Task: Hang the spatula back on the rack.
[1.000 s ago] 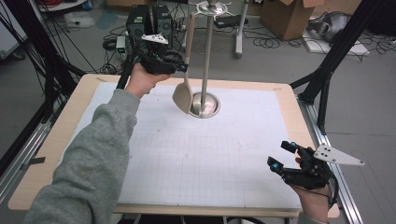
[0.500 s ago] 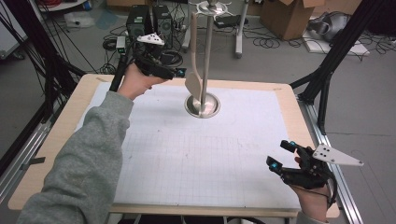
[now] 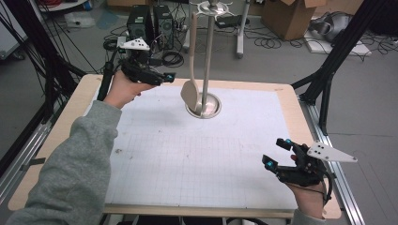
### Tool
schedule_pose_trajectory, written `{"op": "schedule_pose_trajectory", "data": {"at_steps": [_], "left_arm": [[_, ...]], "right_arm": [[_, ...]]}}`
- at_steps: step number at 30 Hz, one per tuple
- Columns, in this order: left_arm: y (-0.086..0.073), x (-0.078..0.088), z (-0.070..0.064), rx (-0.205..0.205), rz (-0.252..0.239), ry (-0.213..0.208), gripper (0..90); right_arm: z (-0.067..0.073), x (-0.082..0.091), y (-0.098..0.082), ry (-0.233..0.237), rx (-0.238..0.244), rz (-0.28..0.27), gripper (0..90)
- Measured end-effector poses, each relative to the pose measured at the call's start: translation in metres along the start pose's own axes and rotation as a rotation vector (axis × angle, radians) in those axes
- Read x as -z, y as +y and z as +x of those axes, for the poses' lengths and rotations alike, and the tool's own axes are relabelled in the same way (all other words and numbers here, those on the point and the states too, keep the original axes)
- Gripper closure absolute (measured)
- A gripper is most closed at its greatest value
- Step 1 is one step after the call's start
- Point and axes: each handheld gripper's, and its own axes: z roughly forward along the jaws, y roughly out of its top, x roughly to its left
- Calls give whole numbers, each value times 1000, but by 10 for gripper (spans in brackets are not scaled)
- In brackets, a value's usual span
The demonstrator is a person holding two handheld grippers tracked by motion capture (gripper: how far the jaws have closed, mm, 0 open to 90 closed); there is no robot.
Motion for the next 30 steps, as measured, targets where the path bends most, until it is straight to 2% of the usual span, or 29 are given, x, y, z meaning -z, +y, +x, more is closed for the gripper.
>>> {"op": "schedule_pose_trajectory", "data": {"at_steps": [2,9,13,15,16,21,24,26,30], "left_arm": [[-4,5,0,1,-5,-4,117],[-20,30,3,4,-31,24,117],[-31,46,2,1,-44,58,117],[-37,54,3,-18,-17,90,118],[-42,58,4,-15,-4,107,118],[-61,76,6,-12,-8,144,118],[-73,84,7,-2,5,165,120],[-82,89,7,13,-8,171,120],[-94,100,7,9,-36,192,120]], "right_arm": [[0,-2,0,3,0,3,149],[-1,-8,2,5,-2,3,149],[-4,-10,3,6,-9,4,149],[-4,-13,2,7,-7,5,149],[-4,-13,2,8,-13,9,149],[-6,-15,1,6,-19,20,149],[-9,-13,0,-1,-30,9,149],[-10,-12,0,-6,-38,3,149],[-10,-13,0,-12,-34,-5,149]]}}
